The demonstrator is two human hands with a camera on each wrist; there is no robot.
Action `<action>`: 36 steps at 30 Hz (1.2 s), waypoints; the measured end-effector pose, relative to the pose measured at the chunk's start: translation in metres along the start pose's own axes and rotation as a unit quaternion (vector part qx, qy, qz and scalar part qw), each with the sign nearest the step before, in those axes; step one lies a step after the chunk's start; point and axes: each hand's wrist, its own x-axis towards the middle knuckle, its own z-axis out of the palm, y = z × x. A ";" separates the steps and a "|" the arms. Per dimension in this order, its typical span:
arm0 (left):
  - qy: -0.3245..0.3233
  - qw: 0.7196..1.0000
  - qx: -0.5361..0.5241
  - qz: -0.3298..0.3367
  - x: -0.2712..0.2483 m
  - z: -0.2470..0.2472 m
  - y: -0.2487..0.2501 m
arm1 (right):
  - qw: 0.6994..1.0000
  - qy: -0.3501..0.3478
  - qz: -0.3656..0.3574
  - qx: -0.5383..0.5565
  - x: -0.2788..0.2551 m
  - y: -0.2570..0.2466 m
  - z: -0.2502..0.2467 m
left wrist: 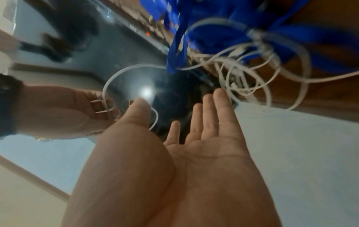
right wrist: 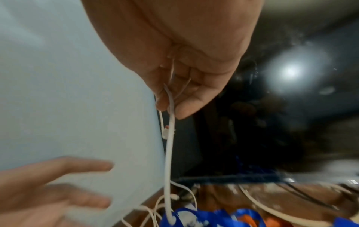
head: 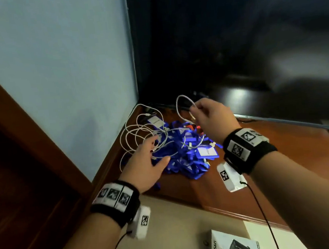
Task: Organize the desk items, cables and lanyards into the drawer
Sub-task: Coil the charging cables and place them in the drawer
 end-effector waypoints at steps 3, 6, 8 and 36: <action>0.046 0.998 0.004 0.052 0.047 -0.019 0.047 | 0.999 0.023 -0.025 0.008 0.010 -0.036 -0.032; 0.041 0.994 0.035 0.095 0.079 -0.039 0.093 | 0.997 0.045 -0.044 0.047 0.017 -0.067 -0.070; 0.012 0.990 0.060 0.124 0.093 -0.046 0.113 | 0.994 0.063 -0.058 0.067 0.019 -0.082 -0.095; 0.085 0.959 -0.003 0.272 0.084 -0.163 0.269 | 0.968 0.233 0.077 0.049 -0.022 -0.069 -0.299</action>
